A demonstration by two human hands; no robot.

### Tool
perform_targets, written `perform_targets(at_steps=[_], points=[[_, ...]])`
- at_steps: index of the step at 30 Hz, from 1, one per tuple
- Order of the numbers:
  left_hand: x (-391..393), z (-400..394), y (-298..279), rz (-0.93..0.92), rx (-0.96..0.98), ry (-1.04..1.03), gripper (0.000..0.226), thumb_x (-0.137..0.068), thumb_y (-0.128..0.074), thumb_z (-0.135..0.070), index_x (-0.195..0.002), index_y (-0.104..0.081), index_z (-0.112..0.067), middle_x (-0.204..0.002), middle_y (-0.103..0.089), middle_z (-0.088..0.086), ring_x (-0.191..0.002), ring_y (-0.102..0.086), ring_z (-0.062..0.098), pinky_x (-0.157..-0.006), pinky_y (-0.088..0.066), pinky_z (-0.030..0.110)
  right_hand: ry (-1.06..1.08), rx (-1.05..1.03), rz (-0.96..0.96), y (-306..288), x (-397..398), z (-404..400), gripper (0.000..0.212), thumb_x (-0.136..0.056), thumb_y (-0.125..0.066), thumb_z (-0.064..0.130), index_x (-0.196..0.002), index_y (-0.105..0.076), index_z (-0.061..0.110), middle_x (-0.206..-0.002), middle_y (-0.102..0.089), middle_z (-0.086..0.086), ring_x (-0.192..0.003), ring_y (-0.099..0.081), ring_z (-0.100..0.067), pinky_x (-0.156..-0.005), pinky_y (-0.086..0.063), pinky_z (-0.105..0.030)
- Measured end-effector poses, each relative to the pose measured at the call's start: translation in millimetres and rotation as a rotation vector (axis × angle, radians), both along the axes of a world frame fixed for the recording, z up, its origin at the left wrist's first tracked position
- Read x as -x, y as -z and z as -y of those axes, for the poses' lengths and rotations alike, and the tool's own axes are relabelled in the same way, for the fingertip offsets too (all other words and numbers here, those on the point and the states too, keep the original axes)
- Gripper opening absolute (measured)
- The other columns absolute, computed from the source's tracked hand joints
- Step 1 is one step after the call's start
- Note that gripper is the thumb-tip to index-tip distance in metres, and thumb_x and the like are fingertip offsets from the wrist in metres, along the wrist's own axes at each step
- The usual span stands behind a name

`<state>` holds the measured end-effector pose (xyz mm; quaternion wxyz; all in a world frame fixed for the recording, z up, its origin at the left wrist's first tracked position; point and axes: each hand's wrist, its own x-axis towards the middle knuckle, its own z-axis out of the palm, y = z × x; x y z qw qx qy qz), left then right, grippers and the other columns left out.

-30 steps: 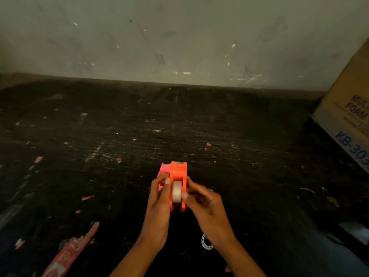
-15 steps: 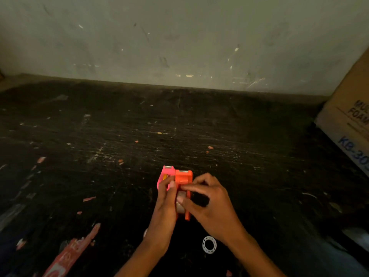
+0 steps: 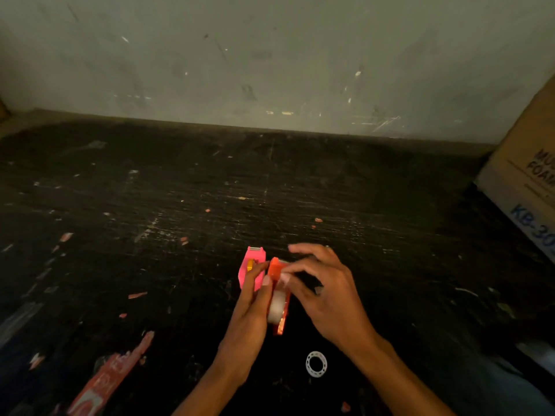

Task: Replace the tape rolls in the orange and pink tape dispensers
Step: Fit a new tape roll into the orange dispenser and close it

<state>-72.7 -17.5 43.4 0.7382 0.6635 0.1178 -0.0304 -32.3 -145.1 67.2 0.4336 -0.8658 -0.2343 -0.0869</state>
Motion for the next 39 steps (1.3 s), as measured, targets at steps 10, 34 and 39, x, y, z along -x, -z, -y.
perform_targets(at_steps=[10, 34, 39], points=[[3.8, -8.9, 4.4, 0.055, -0.078, 0.18, 0.053, -0.067, -0.061, -0.055, -0.115, -0.04, -0.067, -0.123, -0.057, -0.013, -0.117, -0.056, 0.018, -0.105, -0.042, 0.047, -0.045, -0.096, -0.176, -18.9, -20.5, 4.5, 0.009, -0.085, -0.065, 0.011, -0.088, -0.071, 0.016, -0.085, -0.071, 0.007, -0.084, -0.064, -0.001, -0.075, -0.049, -0.01], [-18.6, -4.6, 56.1, -0.084, 0.024, 0.112, 0.055, -0.076, -0.07, -0.034, -0.126, -0.049, -0.043, -0.114, -0.067, -0.008, -0.108, -0.064, 0.02, -0.096, -0.051, 0.046, 0.226, -0.736, -0.97, 48.9, -40.8, 14.1, 0.018, -0.09, -0.054, 0.005, -0.088, -0.07, 0.014, -0.104, -0.069, -0.013, -0.093, -0.066, -0.02, -0.072, -0.054, -0.029], [-59.4, 8.1, 69.1, -0.217, 0.056, -0.09, 0.046, -0.081, -0.068, -0.024, -0.12, -0.045, -0.018, -0.108, -0.066, 0.007, -0.094, -0.068, 0.02, -0.077, -0.058, 0.036, 0.236, -0.643, -0.879, 84.6, -26.5, 6.4, 0.017, -0.091, -0.055, 0.01, -0.095, -0.071, 0.012, -0.104, -0.073, -0.014, -0.1, -0.068, -0.025, -0.088, -0.054, -0.036]])
